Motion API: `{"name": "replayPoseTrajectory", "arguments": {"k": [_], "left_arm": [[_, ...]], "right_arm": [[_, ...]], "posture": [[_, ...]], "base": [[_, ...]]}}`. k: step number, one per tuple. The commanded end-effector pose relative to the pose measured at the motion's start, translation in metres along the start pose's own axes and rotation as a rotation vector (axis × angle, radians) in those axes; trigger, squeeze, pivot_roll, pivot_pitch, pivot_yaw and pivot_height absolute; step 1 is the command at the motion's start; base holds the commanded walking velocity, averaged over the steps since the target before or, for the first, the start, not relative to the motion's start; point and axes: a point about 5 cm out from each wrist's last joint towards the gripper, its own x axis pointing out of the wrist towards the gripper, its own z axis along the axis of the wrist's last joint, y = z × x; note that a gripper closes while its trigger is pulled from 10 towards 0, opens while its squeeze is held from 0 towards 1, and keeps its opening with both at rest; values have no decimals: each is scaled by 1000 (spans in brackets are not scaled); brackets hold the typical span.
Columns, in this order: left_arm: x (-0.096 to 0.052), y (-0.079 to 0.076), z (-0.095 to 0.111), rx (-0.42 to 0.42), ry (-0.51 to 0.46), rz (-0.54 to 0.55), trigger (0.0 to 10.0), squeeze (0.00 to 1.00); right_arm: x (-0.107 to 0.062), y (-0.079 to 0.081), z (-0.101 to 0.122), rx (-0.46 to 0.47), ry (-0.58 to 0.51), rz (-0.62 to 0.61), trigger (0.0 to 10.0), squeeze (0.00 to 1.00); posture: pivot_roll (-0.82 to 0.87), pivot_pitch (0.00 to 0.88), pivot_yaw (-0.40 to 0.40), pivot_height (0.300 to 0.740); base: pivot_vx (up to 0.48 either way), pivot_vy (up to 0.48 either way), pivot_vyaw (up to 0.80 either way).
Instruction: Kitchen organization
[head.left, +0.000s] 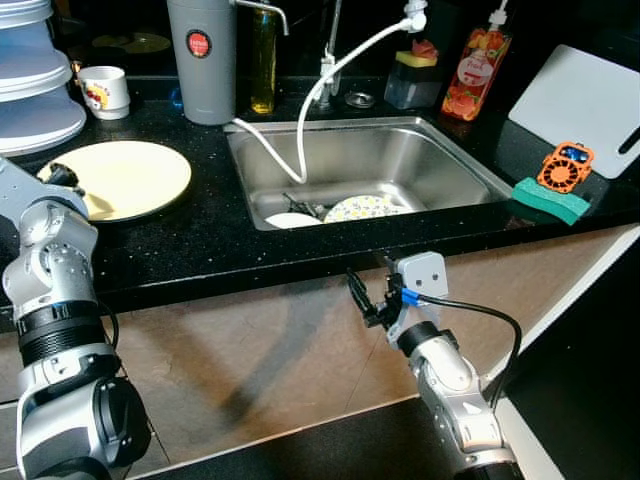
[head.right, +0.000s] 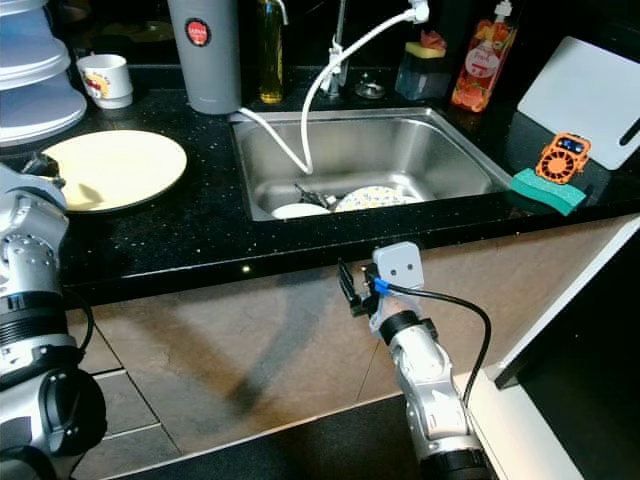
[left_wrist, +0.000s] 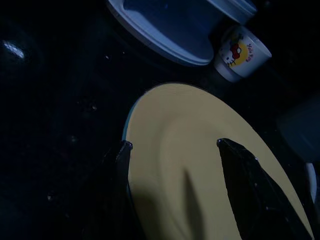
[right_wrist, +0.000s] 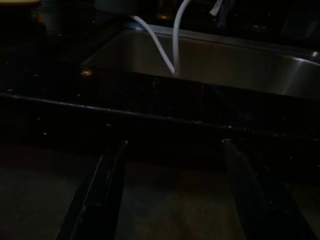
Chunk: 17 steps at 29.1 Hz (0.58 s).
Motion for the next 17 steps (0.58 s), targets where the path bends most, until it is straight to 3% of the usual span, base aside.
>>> {"name": "replayPoseTrajectory", "arguments": {"k": [1, 8, 17], "left_arm": [[2, 1, -2, -31, 36, 1, 10000, 0], [7, 4, -7, -139, 103, 12, 10000, 0], [13, 5, -10, -198, 170, 17, 10000, 0]], "right_arm": [[1, -3, 4, -7, -6, -5, 10000, 0], [0, -3, 3, -3, -4, -9, 10000, 0], [0, -4, 4, -3, -6, -9, 10000, 0]], "posture": [[-50, 0, -58, 740], [-50, 0, -58, 740], [-56, 0, -62, 740]], "base": [[0, 0, 0], [0, 0, 0], [0, 0, 0]]}}
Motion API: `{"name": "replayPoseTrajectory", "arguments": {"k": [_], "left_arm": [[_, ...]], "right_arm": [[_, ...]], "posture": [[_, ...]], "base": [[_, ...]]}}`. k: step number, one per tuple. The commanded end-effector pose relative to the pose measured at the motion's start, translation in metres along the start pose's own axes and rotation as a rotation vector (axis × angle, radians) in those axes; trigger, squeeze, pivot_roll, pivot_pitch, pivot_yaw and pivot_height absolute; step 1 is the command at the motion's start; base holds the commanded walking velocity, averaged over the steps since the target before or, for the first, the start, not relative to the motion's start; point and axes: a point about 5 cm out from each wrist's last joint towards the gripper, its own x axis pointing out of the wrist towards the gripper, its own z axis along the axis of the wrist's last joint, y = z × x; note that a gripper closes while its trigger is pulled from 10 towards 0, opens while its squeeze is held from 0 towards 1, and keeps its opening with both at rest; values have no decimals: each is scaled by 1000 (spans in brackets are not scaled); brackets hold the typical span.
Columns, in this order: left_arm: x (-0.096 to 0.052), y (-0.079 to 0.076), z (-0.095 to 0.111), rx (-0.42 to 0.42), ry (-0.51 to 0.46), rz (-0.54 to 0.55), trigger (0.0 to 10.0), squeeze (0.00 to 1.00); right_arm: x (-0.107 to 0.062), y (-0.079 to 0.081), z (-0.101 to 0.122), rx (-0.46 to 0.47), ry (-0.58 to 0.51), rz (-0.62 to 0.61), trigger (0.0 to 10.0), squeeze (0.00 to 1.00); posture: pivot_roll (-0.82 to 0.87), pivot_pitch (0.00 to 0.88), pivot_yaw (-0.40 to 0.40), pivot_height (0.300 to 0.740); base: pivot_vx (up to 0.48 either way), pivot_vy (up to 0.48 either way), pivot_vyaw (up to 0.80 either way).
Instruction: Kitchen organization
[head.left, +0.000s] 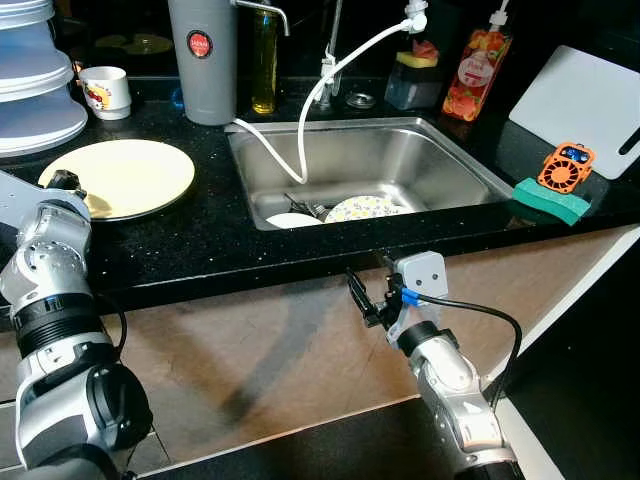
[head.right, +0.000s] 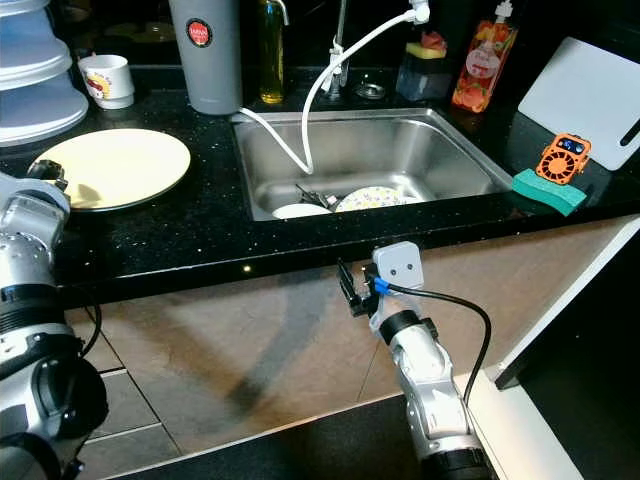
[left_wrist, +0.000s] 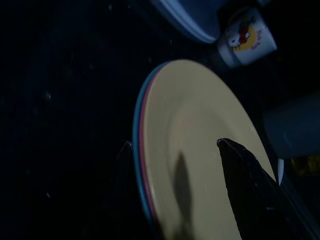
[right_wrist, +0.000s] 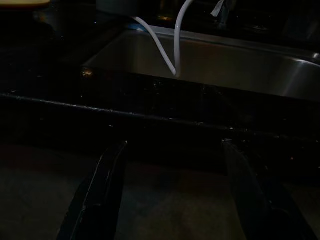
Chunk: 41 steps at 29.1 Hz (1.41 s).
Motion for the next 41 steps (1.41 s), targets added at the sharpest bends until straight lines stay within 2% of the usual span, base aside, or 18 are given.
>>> {"name": "replayPoseTrajectory", "arguments": {"k": [1, 2, 5, 7, 8, 12, 16, 19, 22, 29, 30, 31, 32, 33, 36, 39, 40, 41], "left_arm": [[2, 1, -5, -13, 45, 2, 9647, 0], [3, 1, -3, -10, 39, 8, 9176, 0], [5, 3, -1, -5, 39, 13, 4510, 0], [6, 3, -1, -4, 43, 14, 4510, 0], [7, 5, -2, 16, 58, 27, 235, 0], [10, 11, -4, 62, 79, 75, 0, 0], [11, 15, 2, 66, 38, 118, 0, 0], [9, 14, 9, 73, -28, 123, 0, 0], [5, 8, 23, 133, -161, 104, 0, 0], [-2, -7, 35, 195, -294, -3, 0, 0], [-2, -8, 36, 216, -314, -5, 7020, 0], [-3, -8, 36, 231, -329, -3, 7020, 0], [-5, -9, 38, 289, -368, -3, 10000, 0], [-6, -10, 39, 328, -393, -4, 10000, 0], [-11, -17, 35, 547, -493, -23, 10000, 0], [-13, -19, 30, 604, -507, -38, 10000, 0], [-12, -18, 28, 592, -497, -45, 10000, 361], [-11, -15, 26, 558, -469, -45, 10000, 1000]], "right_arm": [[0, -4, 4, -3, -6, -10, 10000, 0], [0, -4, 4, -2, -6, -10, 10000, 0], [0, -4, 4, -1, -5, -11, 10000, 0], [0, -4, 4, -1, -5, -11, 10000, 0], [0, -3, 4, -1, -5, -10, 10000, 0], [1, -4, 4, 0, -6, -10, 10000, 0], [0, -5, 4, -1, -5, -13, 10000, 0], [-1, -5, 3, -1, -2, -14, 10000, 0], [-1, -4, 3, -1, -1, -12, 10000, 0], [0, -4, 4, 0, -2, -11, 10000, 0], [0, -4, 4, 0, -2, -11, 10000, 0], [0, -4, 4, 0, -2, -11, 10000, 0], [0, -4, 4, 0, -2, -11, 10000, 0], [0, -5, 4, 0, -2, -12, 10000, 0], [0, -5, 4, -1, 0, -12, 10000, 0], [-1, -5, 4, -2, 2, -12, 10000, 0], [0, -5, 4, -2, 2, -12, 10000, 0], [0, -5, 4, -2, 2, -12, 10000, 0]], "posture": [[-59, 0, -61, 740], [-59, 0, -61, 740], [-59, 0, -62, 740], [-59, 0, -62, 740], [-58, 0, -62, 740], [-59, 0, -62, 740], [-62, 0, -64, 740], [-63, 0, -64, 740], [-63, 0, -66, 740], [-63, 0, -67, 740], [-63, 0, -67, 740], [-63, 0, -67, 740], [-65, 0, -67, 740], [-65, 0, -67, 740], [-67, 0, -68, 740], [-66, 0, -69, 740], [-66, 0, -70, 740], [-65, 0, -71, 740]], "base": [[0, 0, 0], [0, 0, 0], [0, 0, 0], [0, 0, 0], [0, 0, 0], [0, 0, 0], [0, 0, 0], [0, 0, 0], [0, 0, 0], [0, 0, 0], [0, 0, 0], [0, 0, 0], [0, 0, 0], [0, 0, 0], [0, 0, 0], [0, 0, 0], [0, 0, 0], [0, 0, 0]]}}
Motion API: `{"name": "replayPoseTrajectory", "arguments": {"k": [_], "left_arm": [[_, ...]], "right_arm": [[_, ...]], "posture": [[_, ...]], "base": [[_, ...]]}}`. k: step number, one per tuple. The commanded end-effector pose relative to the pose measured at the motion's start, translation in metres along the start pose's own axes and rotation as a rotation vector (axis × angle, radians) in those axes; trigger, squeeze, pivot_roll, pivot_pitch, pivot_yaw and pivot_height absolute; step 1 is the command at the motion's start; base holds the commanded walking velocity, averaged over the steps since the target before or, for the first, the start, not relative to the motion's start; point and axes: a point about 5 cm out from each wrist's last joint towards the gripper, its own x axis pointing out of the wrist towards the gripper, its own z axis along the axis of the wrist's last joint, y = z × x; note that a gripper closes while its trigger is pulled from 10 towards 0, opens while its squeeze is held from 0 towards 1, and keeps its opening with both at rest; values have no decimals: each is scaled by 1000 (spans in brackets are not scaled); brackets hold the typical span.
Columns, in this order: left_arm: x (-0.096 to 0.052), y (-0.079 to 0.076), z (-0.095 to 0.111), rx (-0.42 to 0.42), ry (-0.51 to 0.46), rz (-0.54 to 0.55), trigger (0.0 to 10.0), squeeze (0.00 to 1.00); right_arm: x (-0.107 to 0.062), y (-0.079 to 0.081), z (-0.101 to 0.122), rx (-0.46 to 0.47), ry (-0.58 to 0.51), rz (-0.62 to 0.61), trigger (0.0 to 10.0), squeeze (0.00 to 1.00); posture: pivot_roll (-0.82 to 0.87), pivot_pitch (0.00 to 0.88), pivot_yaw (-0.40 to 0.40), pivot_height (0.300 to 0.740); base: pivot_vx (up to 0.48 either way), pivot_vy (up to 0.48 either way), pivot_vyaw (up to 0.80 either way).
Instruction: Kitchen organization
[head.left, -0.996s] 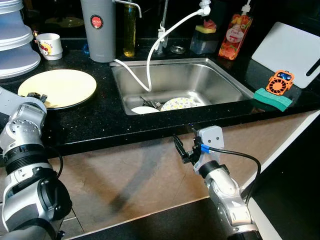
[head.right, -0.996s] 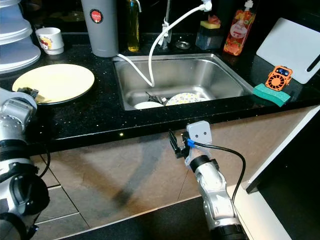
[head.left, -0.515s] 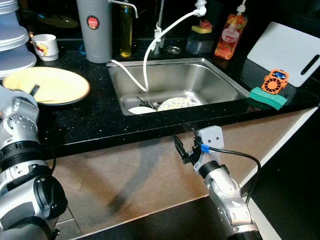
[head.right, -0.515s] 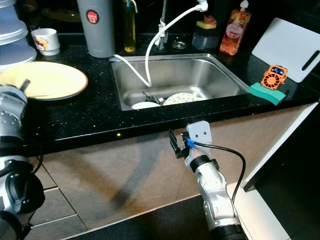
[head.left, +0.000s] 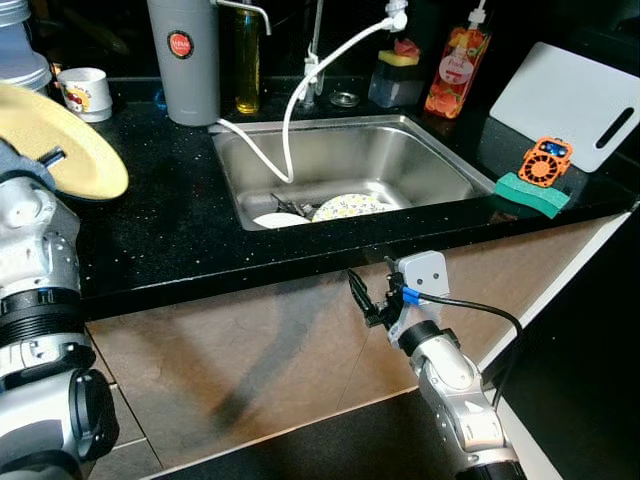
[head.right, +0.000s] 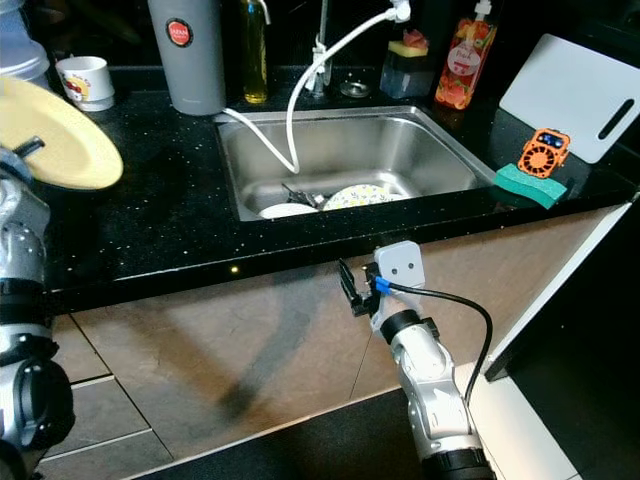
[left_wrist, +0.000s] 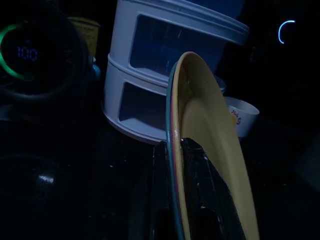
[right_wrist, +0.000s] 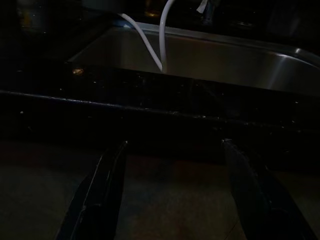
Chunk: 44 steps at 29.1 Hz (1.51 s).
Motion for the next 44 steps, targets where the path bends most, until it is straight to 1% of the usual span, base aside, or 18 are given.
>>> {"name": "replayPoseTrajectory", "arguments": {"k": [1, 7, 9, 10, 11, 12, 13, 14, 15, 22, 25, 29, 32, 35, 39, 42, 43, 44], "left_arm": [[-2, 2, -13, -12, 60, -2, 10000, 1000], [-7, 5, -27, -159, 164, 48, 10000, 1000], [-8, 6, -28, -175, 174, 57, 10000, 1000], [-8, 5, -30, -191, 189, 65, 10000, 871], [-9, 5, -31, -198, 197, 70, 10000, 678], [-9, 5, -31, -198, 197, 70, 10000, 678], [-9, 5, -32, -198, 202, 74, 10000, 75], [-9, 6, -32, -197, 206, 76, 10000, 75], [-9, 6, -33, -203, 211, 80, 10000, 0], [-9, 2, -29, -165, 204, 60, 10000, 0], [-17, -9, -23, -24, 104, -6, 10000, 0], [-21, -11, -29, -96, 166, 14, 10000, 0], [-19, -6, -25, -45, 118, 42, 10000, 0], [-18, 4, -11, 72, -13, 76, 10000, 0], [-19, 28, -28, -163, 199, 222, 10000, 0], [-14, 41, -40, -302, 315, 273, 10000, 0], [-14, 41, -40, -302, 315, 273, 10000, 0], [-12, 42, -46, -361, 365, 270, 10000, 133]], "right_arm": [[0, -4, 4, -2, -7, -11, 10000, 0], [1, -3, 4, -2, -6, -9, 10000, 0], [1, -3, 4, -2, -6, -9, 10000, 0], [1, -3, 4, -2, -6, -9, 10000, 0], [1, -3, 4, -2, -6, -9, 10000, 0], [1, -3, 4, -2, -6, -9, 10000, 0], [1, -3, 4, -2, -6, -9, 10000, 0], [0, -3, 4, -2, -6, -9, 10000, 0], [0, -3, 4, -2, -7, -9, 10000, 0], [1, -3, 4, 0, -7, -9, 10000, 0], [1, -3, 4, 1, -6, -10, 10000, 0], [0, -2, 3, 2, -5, -8, 10000, 0], [0, -2, 3, 0, -5, -7, 10000, 0], [0, -2, 3, 1, -5, -8, 10000, 0], [0, 0, 2, 3, -2, -1, 10000, 0], [1, 1, 2, 5, -2, 5, 10000, 0], [1, 1, 2, 5, -2, 5, 10000, 0], [1, 1, 2, 5, -2, 8, 10000, 0]], "posture": [[-65, 0, -71, 740], [-65, 0, -72, 740], [-65, 0, -72, 740], [-65, 0, -72, 740], [-65, 0, -72, 740], [-65, 0, -72, 740], [-65, 0, -72, 740], [-65, 0, -72, 740], [-65, 0, -72, 740], [-65, 0, -69, 740], [-65, 0, -69, 740], [-66, 0, -68, 740], [-66, 0, -68, 740], [-66, 0, -66, 740], [-55, 0, -66, 740], [-47, 0, -76, 740], [-47, 0, -76, 740], [-47, 0, -76, 740]], "base": [[0, 0, 0], [0, 0, 0], [0, 0, 0], [0, 0, 0], [0, 0, 0], [0, 0, 0], [0, 0, 0], [0, 0, 0], [0, 0, 0], [0, 0, 0], [0, 0, 0], [0, 0, 0], [0, 0, 0], [0, 0, 0], [0, 0, 0], [0, 0, 0], [0, 0, 0], [0, 0, 0]]}}
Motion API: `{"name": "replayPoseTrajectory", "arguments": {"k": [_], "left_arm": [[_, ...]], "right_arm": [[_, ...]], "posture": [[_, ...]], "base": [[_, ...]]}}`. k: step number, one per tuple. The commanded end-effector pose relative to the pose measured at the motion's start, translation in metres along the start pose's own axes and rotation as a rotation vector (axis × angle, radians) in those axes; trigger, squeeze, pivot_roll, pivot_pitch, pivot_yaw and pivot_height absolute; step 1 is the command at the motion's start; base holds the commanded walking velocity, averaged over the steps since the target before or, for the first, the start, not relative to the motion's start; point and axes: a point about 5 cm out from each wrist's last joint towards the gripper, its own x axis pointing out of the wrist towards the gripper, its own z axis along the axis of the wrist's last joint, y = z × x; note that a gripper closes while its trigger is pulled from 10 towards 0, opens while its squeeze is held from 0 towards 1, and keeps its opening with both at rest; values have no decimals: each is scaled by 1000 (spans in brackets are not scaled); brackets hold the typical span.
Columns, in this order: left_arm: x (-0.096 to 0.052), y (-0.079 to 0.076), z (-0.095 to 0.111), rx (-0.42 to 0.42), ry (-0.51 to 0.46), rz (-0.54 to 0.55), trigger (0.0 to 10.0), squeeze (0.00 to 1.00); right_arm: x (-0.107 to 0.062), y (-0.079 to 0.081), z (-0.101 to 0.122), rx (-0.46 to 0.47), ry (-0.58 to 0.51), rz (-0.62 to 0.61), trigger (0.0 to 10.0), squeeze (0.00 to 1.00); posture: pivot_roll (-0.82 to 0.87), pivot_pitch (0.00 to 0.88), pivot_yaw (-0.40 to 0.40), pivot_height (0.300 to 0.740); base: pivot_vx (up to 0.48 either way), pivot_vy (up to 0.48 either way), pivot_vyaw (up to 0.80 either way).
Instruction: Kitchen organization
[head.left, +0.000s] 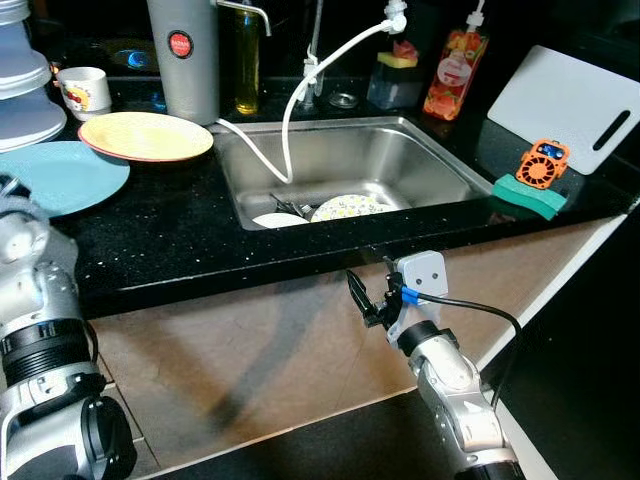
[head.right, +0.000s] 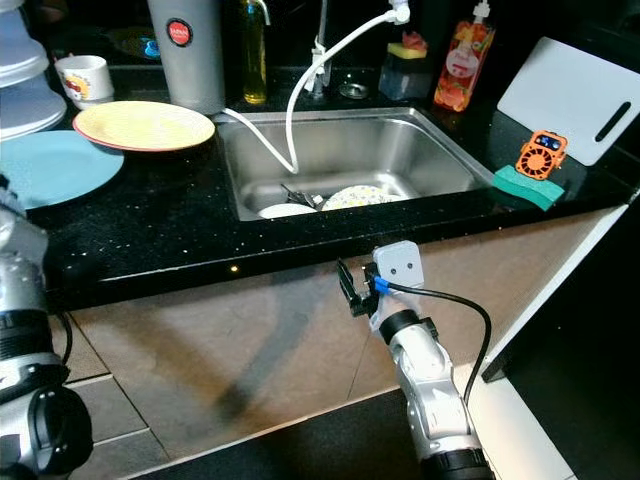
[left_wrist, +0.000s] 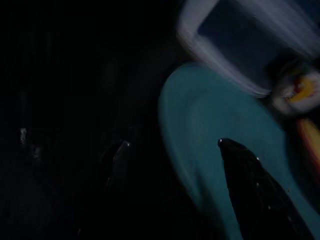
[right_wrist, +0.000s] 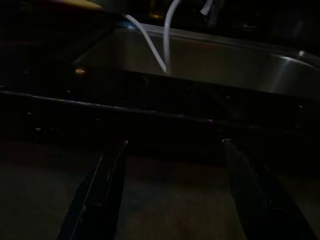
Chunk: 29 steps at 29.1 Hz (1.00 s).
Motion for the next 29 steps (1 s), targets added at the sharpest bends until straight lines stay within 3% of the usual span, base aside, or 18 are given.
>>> {"name": "replayPoseTrajectory", "arguments": {"k": [1, 5, 6, 9, 12, 14, 15, 16, 20, 23, 24, 27, 28, 29], "left_arm": [[7, 0, -15, -93, 169, -21, 10000, 169], [8, -6, -22, -139, 246, -49, 10000, 118], [9, -8, -24, -132, 260, -57, 10000, 0], [9, -9, -25, -127, 270, -63, 10000, 0], [11, -19, -35, -182, 366, -118, 10000, 0], [12, -22, -37, -193, 379, -128, 9882, 0], [14, -24, -37, -209, 382, -134, 6667, 0], [17, -21, -37, -213, 378, -86, 0, 0], [19, -14, -39, -223, 384, -26, 0, 0], [21, -6, -35, -210, 333, 13, 0, 0], [22, -3, -28, -168, 261, 35, 0, 0], [23, -2, -24, -140, 212, 48, 0, 0], [23, 1, -16, -84, 136, 73, 0, 0], [21, 2, 1, 37, -25, 110, 3608, 0]], "right_arm": [[2, -1, 2, -1, -1, 5, 10000, 0], [2, -2, 3, -3, -4, 4, 10000, 0], [2, -2, 4, -4, -5, 2, 10000, 0], [2, -3, 4, -4, -6, 0, 10000, 0], [0, -3, 3, -3, -7, -8, 10000, 0], [0, -3, 3, -3, -7, -10, 10000, 0], [-1, -3, 4, -4, -7, -12, 10000, 0], [-1, -5, 5, -5, -11, -20, 10000, 0], [-2, -7, 9, -7, -22, -30, 10000, 0], [-3, -9, 20, 20, -57, -23, 10000, 0], [-4, -17, 26, 66, -76, -62, 10000, 0], [-5, -22, 30, 98, -88, -90, 10000, 0], [-7, -34, 31, 143, -83, -166, 10000, 0], [-24, -72, 16, 245, -17, -444, 10000, 0]], "posture": [[-47, 0, -76, 740], [-50, 0, -78, 740], [-54, 0, -75, 740], [-54, 0, -75, 740], [-58, 0, -73, 740], [-70, 0, -69, 740], [-70, 0, -69, 740], [-82, 0, -60, 740], [-82, 0, -60, 740], [-81, 0, -62, 740], [-79, 0, -67, 740], [-79, 0, -67, 740], [-79, 0, -67, 740], [-79, 0, -67, 740]], "base": [[0, 0, 0], [0, 0, 0], [0, 0, 0], [0, 0, 0], [0, 0, 0], [0, 0, 0], [0, 0, 0], [0, 0, 0], [0, 0, 0], [0, 0, 0], [0, 0, 0], [0, 0, 0], [0, 0, 0], [0, 0, 0]]}}
